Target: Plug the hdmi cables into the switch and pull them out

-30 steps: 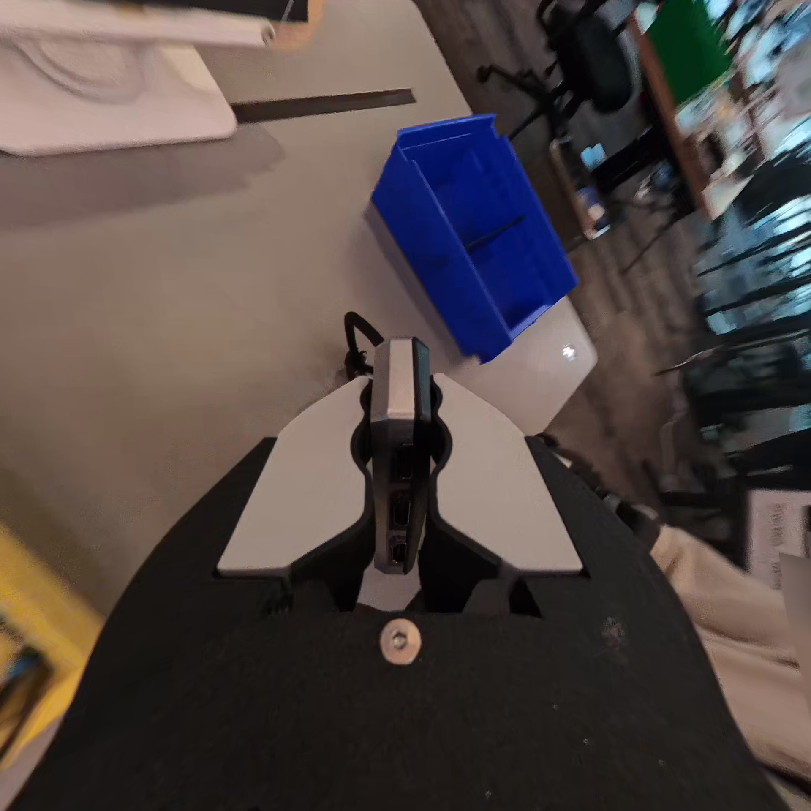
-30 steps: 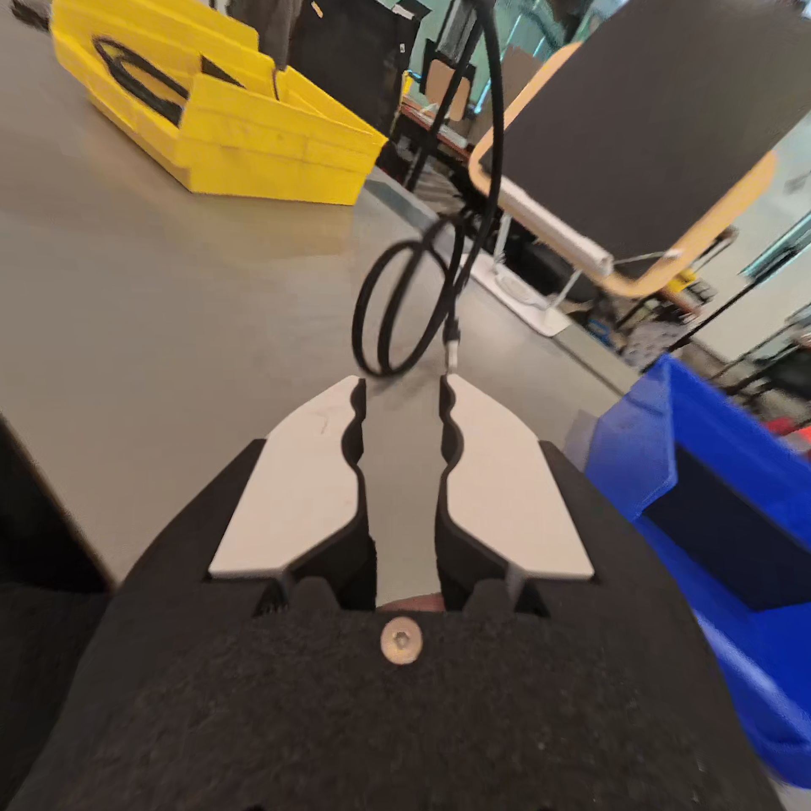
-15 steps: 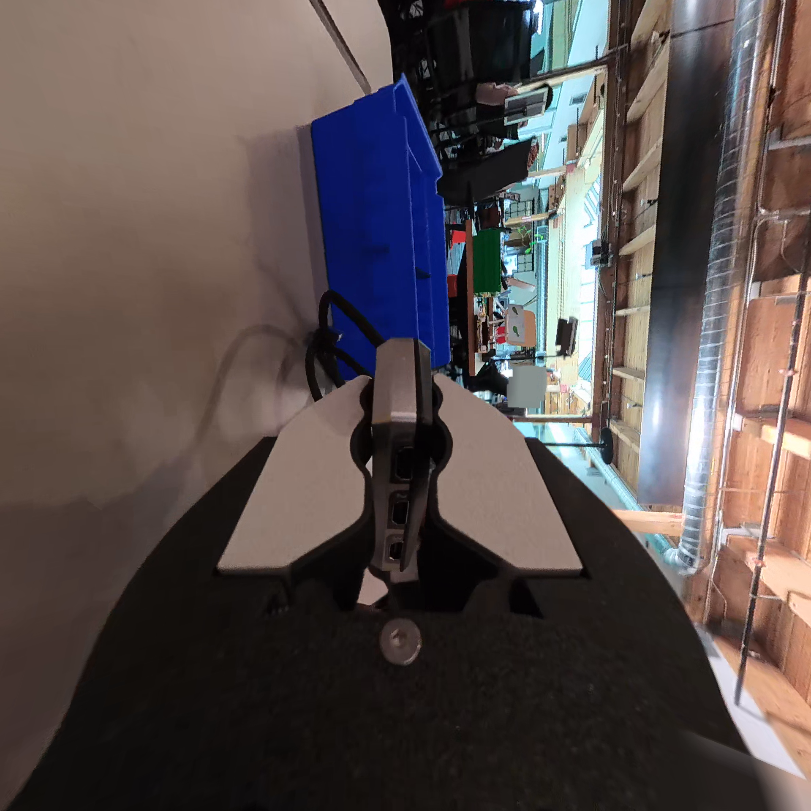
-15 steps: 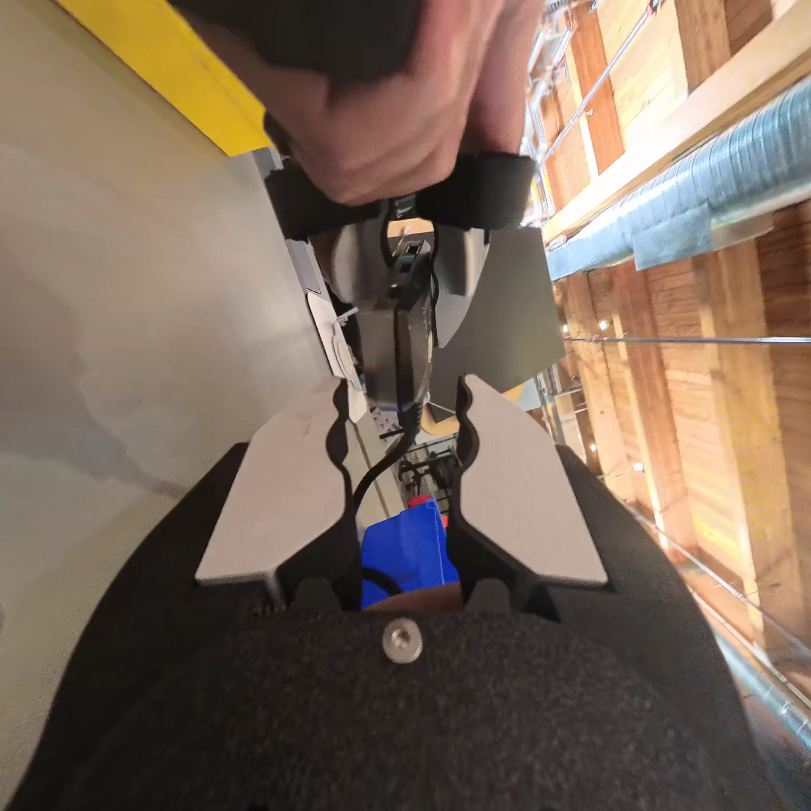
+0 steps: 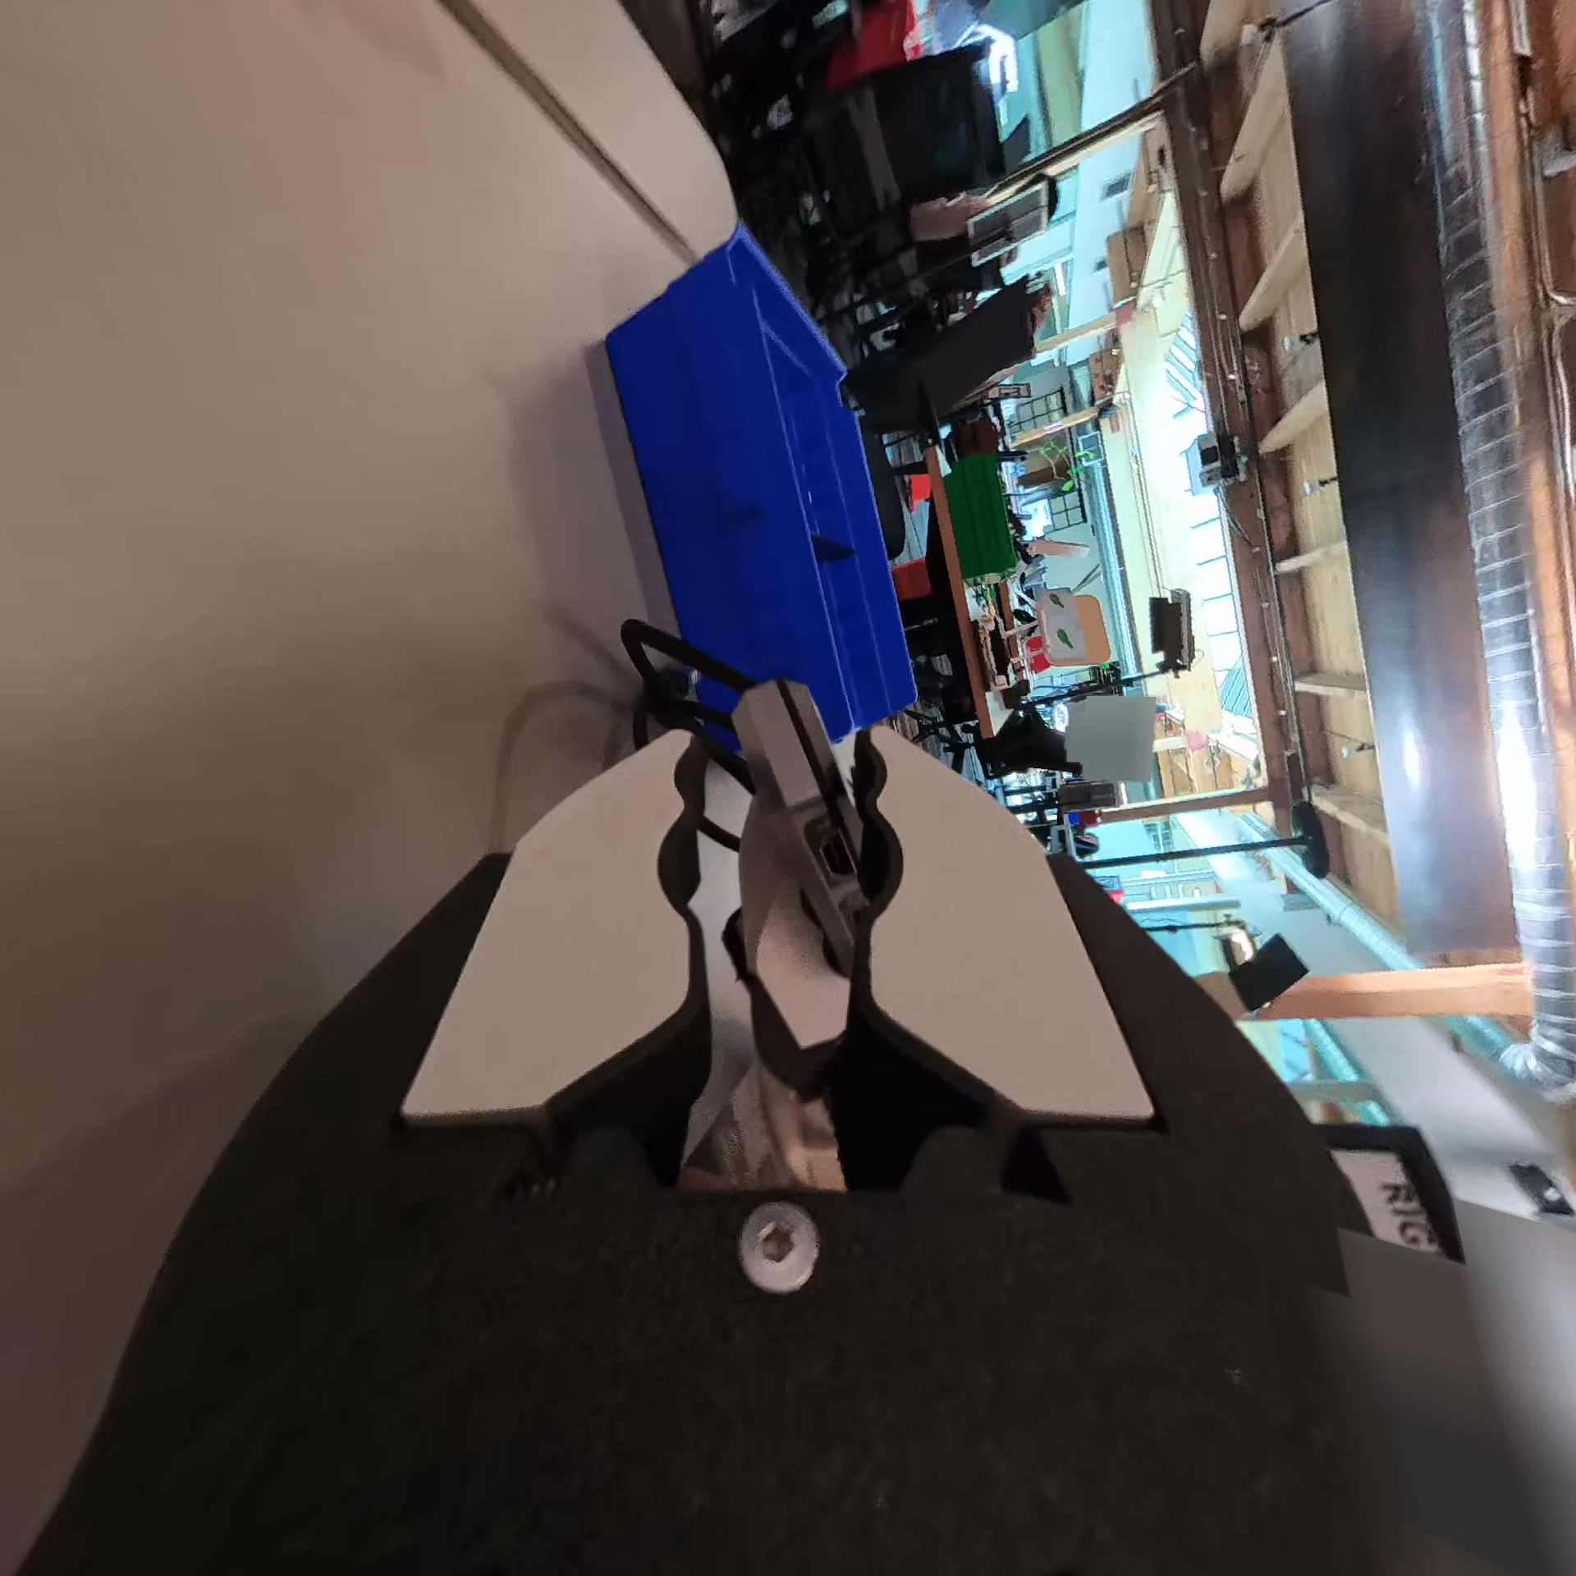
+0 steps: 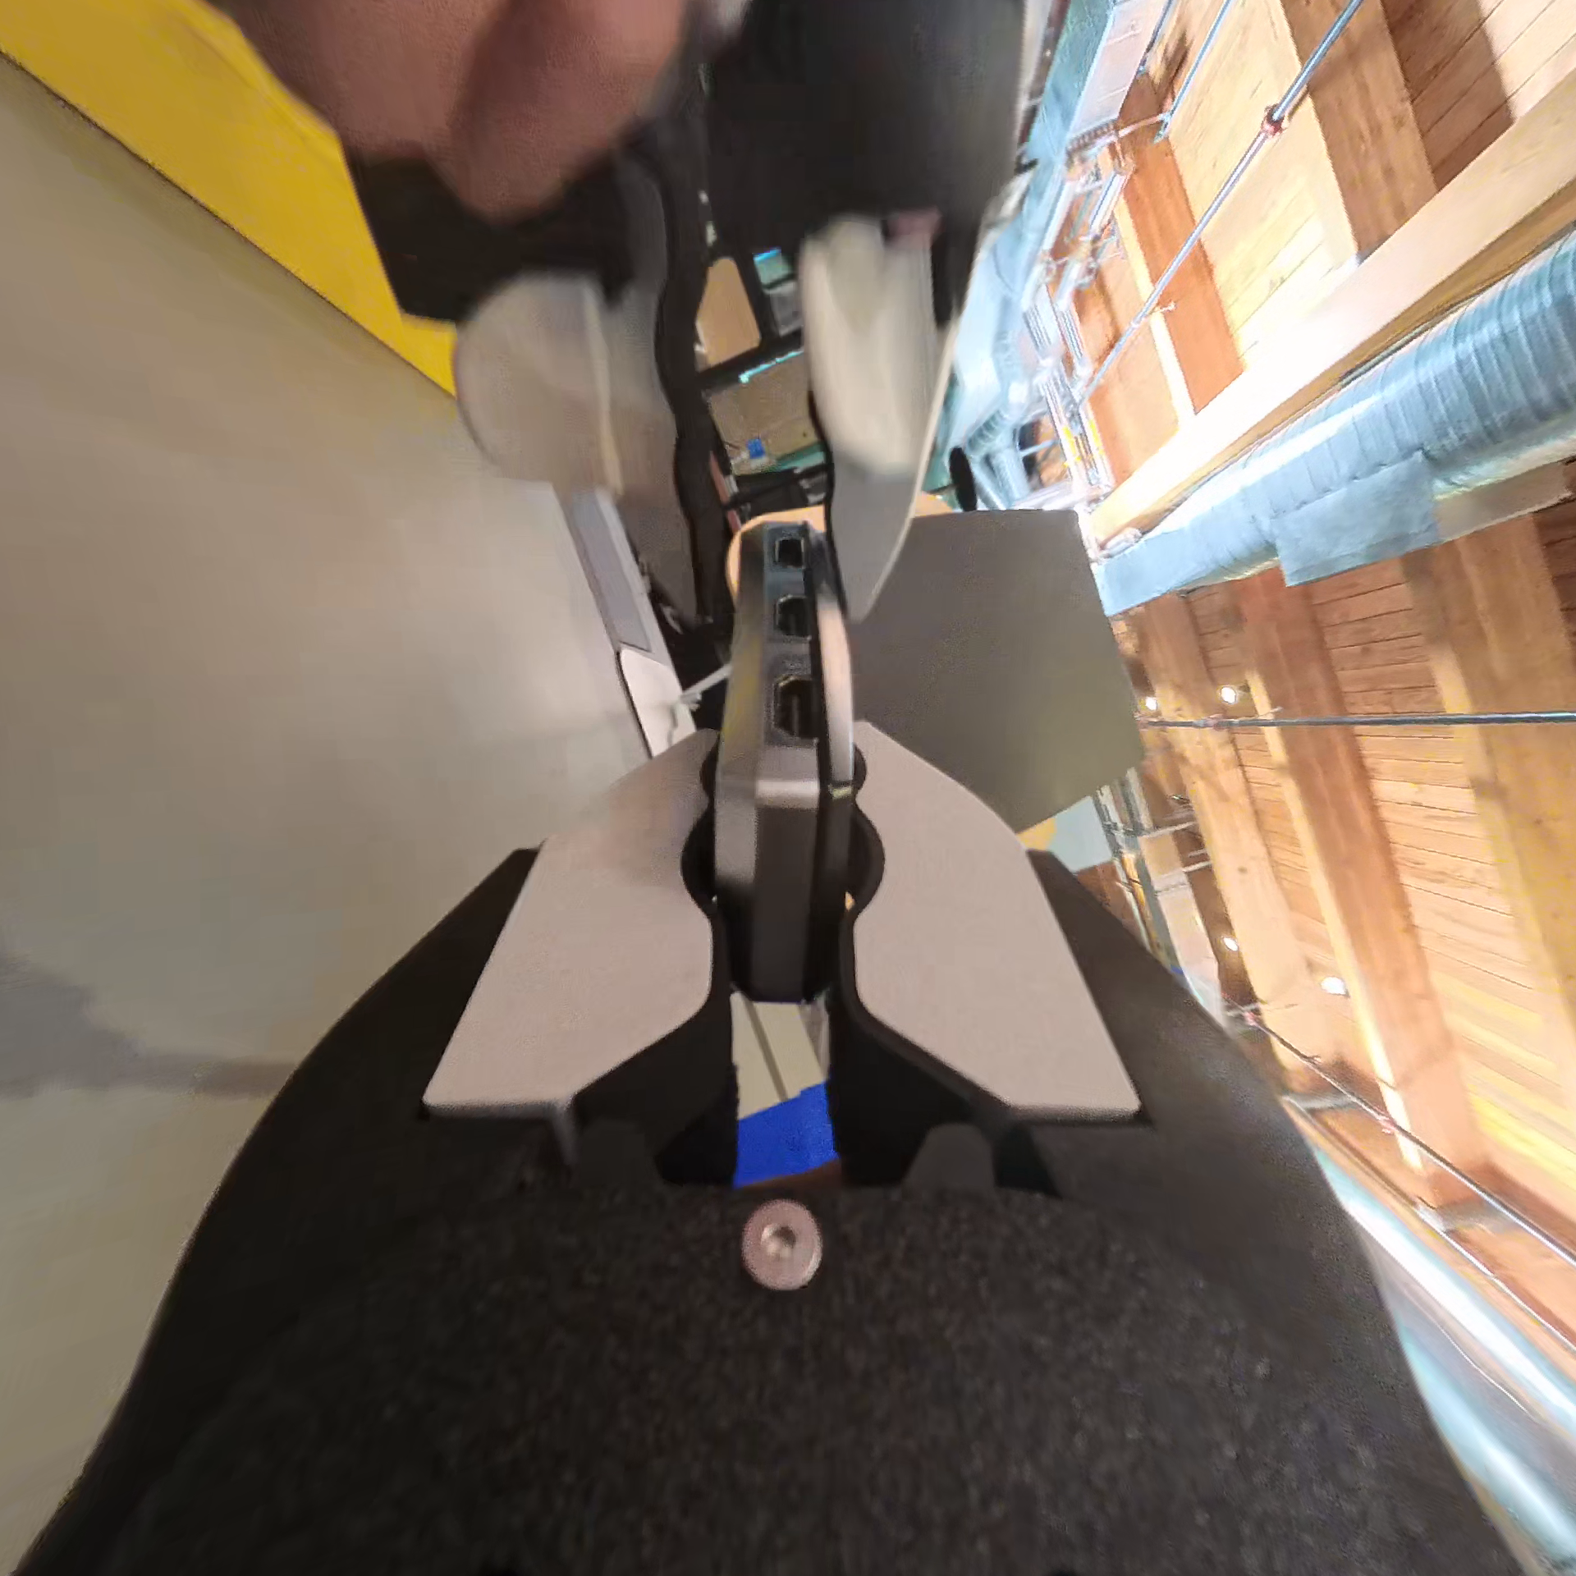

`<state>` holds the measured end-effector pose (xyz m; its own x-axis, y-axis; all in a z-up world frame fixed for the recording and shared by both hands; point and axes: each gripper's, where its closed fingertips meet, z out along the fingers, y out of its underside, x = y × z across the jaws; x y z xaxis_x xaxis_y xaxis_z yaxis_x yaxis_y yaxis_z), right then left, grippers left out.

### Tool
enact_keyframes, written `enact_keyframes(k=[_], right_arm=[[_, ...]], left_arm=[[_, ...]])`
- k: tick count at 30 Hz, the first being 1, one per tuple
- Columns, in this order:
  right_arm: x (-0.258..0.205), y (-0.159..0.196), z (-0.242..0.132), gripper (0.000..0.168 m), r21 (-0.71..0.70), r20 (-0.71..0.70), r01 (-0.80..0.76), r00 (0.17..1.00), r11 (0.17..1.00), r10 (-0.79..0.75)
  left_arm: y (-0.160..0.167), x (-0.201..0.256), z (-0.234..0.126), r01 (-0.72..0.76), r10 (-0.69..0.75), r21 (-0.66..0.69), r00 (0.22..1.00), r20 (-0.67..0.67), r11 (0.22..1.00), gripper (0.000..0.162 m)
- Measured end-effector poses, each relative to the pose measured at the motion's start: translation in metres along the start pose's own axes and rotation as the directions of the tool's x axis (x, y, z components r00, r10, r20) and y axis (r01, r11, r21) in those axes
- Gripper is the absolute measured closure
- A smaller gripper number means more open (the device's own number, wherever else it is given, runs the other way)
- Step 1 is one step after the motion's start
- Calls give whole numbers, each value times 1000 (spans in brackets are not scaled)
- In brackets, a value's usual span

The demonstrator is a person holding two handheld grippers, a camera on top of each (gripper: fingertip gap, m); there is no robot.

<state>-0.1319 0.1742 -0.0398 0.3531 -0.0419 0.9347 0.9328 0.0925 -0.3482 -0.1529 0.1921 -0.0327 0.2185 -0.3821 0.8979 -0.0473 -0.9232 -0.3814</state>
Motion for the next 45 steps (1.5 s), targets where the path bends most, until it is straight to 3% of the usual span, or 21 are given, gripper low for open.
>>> enact_keyframes(k=[3, 7, 11, 14, 18, 21, 25, 32, 35, 38, 41, 43, 45], right_arm=[[-6, 9, 4, 145, 13, 41, -33, 999, 999, 33], [-4, 14, 20, 145, 60, 52, -93, 995, 994, 90], [-8, 17, 45, 145, 99, 82, -159, 985, 982, 151], [-22, 9, 60, 145, 163, 95, -111, 991, 980, 96], [-45, -2, 72, 145, 279, 50, -34, 999, 960, 21], [-65, -4, 72, 146, 342, 62, -17, 998, 940, -5], [-64, -12, 63, 146, 404, 82, -54, 996, 913, 23], [-66, -12, 64, 145, 394, 100, -68, 995, 917, 31], [-67, -12, 66, 145, 393, 110, -77, 993, 916, 36], [-70, -11, 67, 145, 387, 115, -66, 993, 920, 23], [-70, -11, 65, 145, 390, 130, -82, 991, 917, 34], [-69, -10, 65, 145, 386, 138, -98, 989, 918, 47], [-69, -9, 66, 145, 379, 144, -103, 988, 920, 51]], left_arm=[[14, 2, -30, -135, 135, 3, 990, -42, 991, 129], [68, -17, -65, -335, 335, -19, 942, 8, 942, 129], [110, -44, -94, -372, 370, 12, 925, 90, 928, 134], [121, -64, -123, -420, 403, 52, 895, 192, 906, 135], [125, -76, -156, -568, 534, 34, 791, 299, 822, 134], [127, -90, -166, -654, 625, -72, 676, 391, 753, 133], [119, -105, -169, -706, 669, -146, 555, 494, 693, 132], [110, -118, -165, -697, 671, -180, 534, 515, 694, 132], [102, -110, -172, -731, 726, -180, 554, 408, 659, 134], [50, -113, -209, -748, 792, -310, 451, 412, 587, 132], [-19, -121, -243, -729, 863, -490, 287, 417, 479, 131], [-48, -131, -249, -677, 888, -580, 279, 365, 452, 131], [-59, -147, -247, -613, 906, -668, 324, 273, 421, 131]])
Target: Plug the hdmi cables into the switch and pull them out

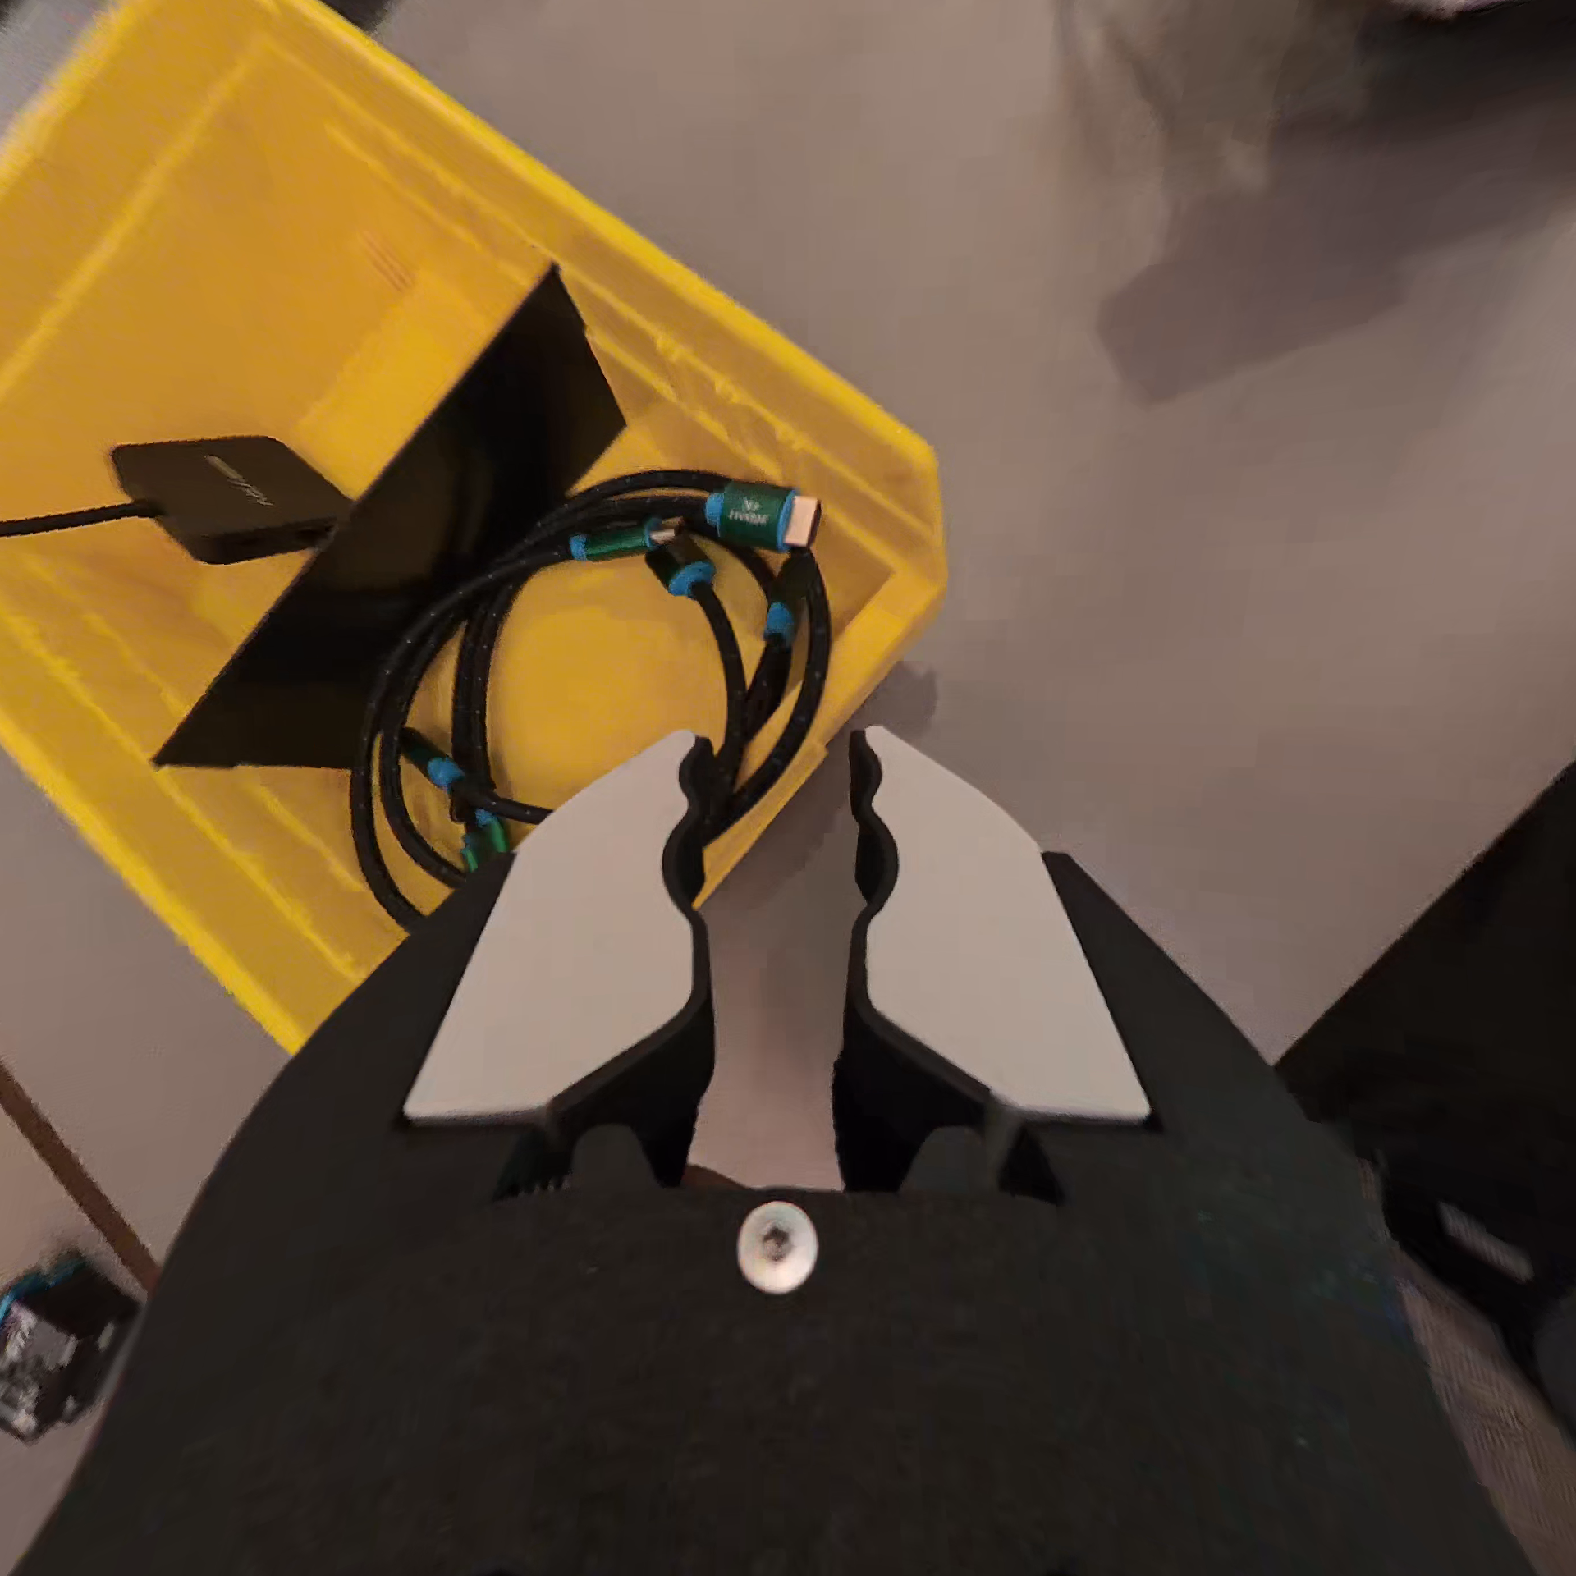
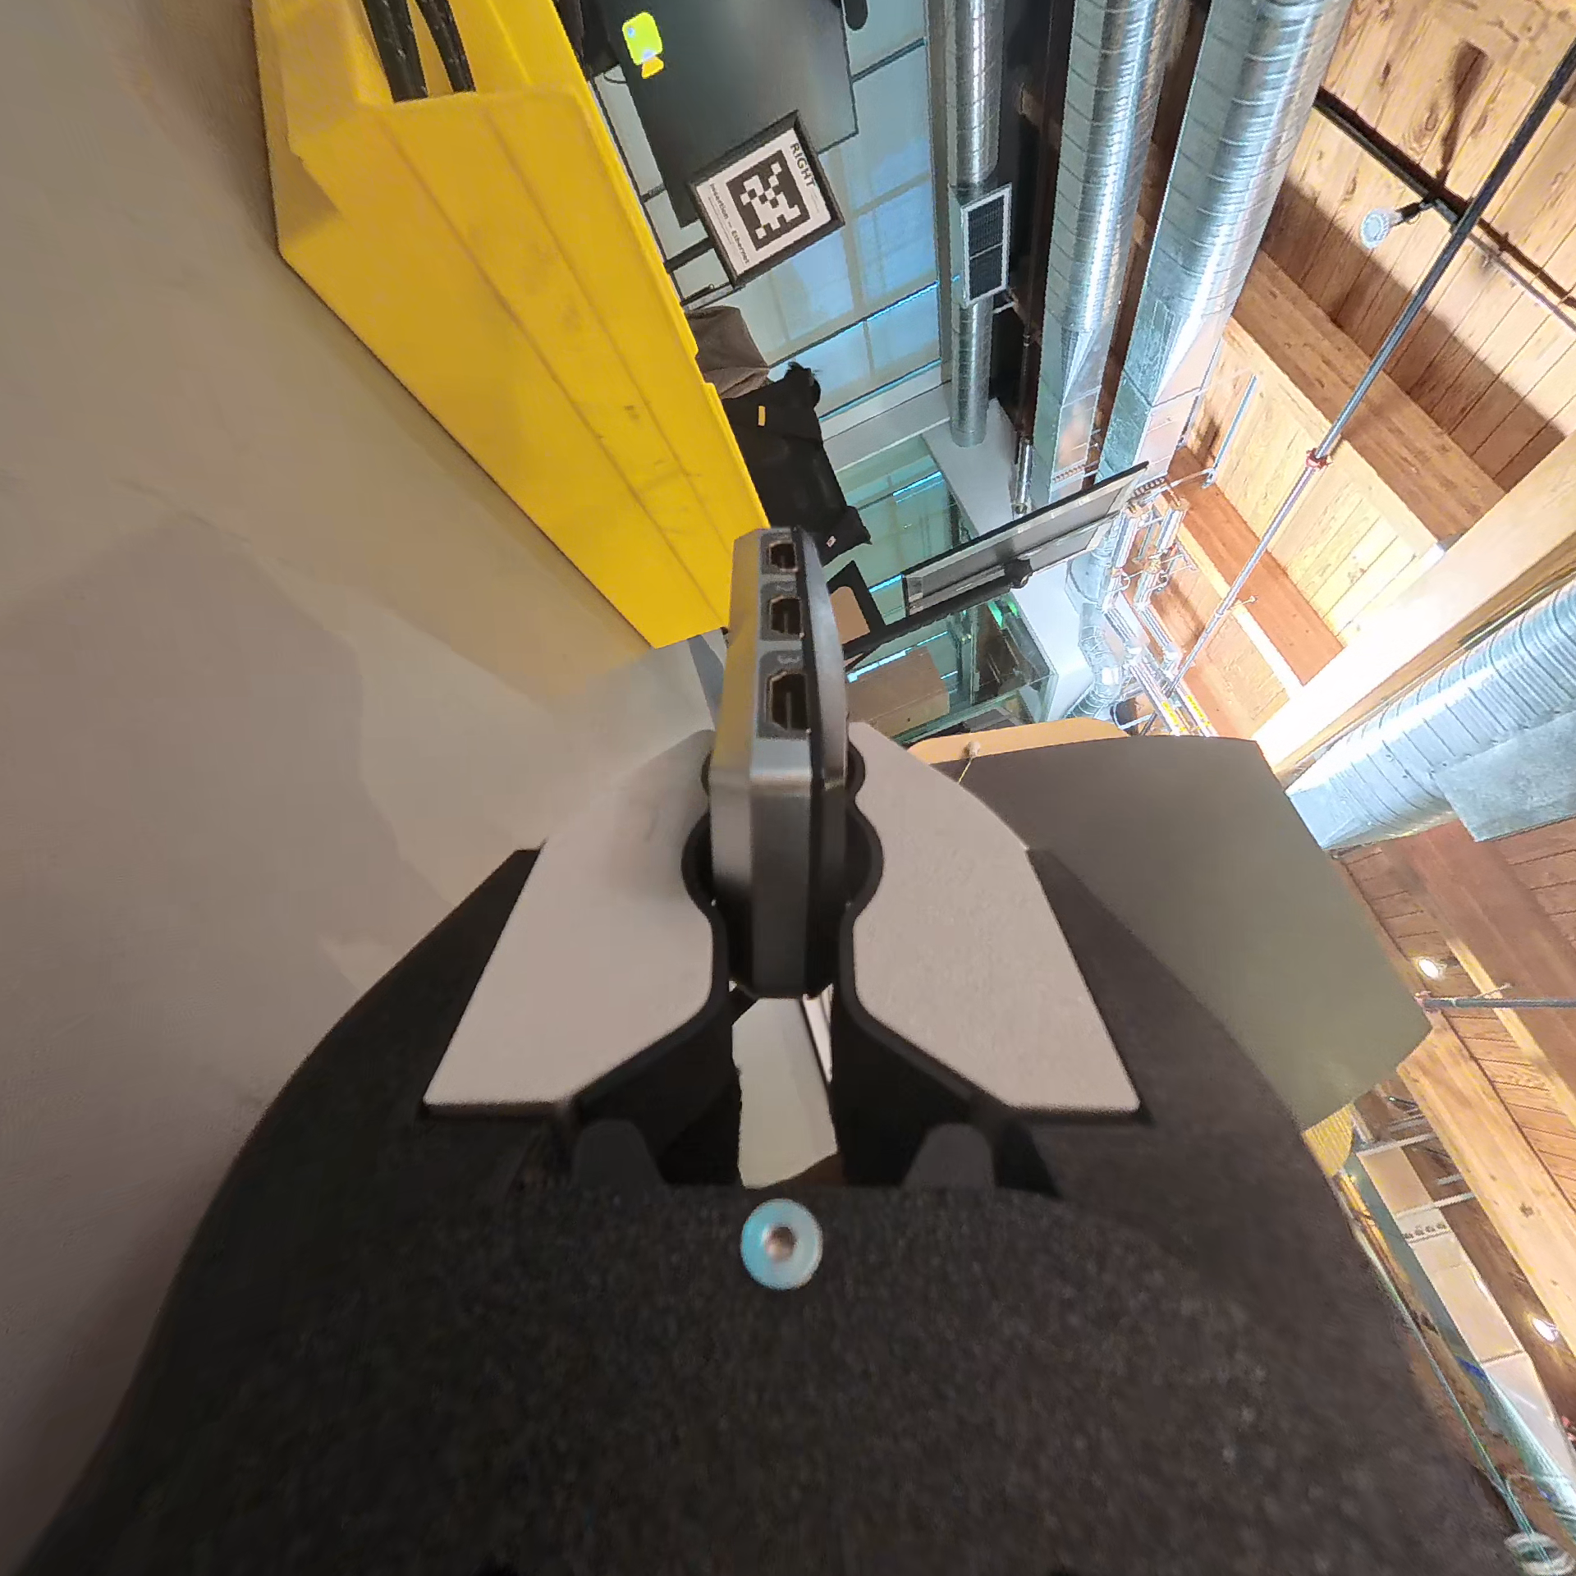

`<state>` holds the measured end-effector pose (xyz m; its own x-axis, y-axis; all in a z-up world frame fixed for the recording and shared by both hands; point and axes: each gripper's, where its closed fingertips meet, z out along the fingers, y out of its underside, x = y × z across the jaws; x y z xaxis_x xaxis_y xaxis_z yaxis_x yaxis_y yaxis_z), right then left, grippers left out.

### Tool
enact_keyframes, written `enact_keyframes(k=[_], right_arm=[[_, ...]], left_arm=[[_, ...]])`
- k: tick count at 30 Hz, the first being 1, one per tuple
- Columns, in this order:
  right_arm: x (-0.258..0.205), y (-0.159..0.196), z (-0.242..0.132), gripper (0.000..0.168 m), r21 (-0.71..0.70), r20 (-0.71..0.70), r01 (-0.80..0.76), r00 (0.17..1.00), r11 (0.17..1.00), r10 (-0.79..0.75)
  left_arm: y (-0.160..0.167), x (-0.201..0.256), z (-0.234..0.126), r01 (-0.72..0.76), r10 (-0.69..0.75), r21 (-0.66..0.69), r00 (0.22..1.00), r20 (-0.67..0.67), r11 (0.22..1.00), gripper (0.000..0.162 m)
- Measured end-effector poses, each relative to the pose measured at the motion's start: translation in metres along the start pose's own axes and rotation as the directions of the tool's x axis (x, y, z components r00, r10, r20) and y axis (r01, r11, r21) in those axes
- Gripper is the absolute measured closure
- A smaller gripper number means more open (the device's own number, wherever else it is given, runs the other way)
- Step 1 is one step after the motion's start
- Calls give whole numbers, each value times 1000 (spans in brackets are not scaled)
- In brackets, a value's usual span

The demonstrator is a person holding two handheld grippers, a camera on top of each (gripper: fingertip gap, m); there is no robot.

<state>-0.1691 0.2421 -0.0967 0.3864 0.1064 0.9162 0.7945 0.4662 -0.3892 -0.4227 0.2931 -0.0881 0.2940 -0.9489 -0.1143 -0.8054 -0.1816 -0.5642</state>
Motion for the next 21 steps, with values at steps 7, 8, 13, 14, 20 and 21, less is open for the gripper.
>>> enact_keyframes(k=[7, 8, 13, 14, 20, 21], right_arm=[[-3, 2, 1, 145, -10, 20, -4, 1000, 1000, 4], [-3, 2, 1, 145, -11, 22, -7, 1000, 1000, 7], [-3, 4, 1, 145, -18, 27, -22, 999, 1000, 22], [-3, 5, 1, 145, -19, 28, -22, 999, 1000, 23], [-3, 5, 2, 145, -21, 29, -20, 999, 1000, 21], [-3, 5, 1, 145, -22, 26, -19, 999, 1000, 19]], left_arm=[[28, -14, 36, -15, -98, -325, 939, -331, 946, 131], [33, -15, 39, -28, -107, -361, 932, -348, 932, 131], [28, -16, 37, -41, -129, -369, 897, -423, 929, 150], [25, -17, 34, -33, -133, -356, 893, -430, 934, 156], [-1, -38, 11, 19, -87, -200, 937, -338, 980, 156], [-7, -43, 3, 24, -72, -159, 949, -306, 987, 156]])
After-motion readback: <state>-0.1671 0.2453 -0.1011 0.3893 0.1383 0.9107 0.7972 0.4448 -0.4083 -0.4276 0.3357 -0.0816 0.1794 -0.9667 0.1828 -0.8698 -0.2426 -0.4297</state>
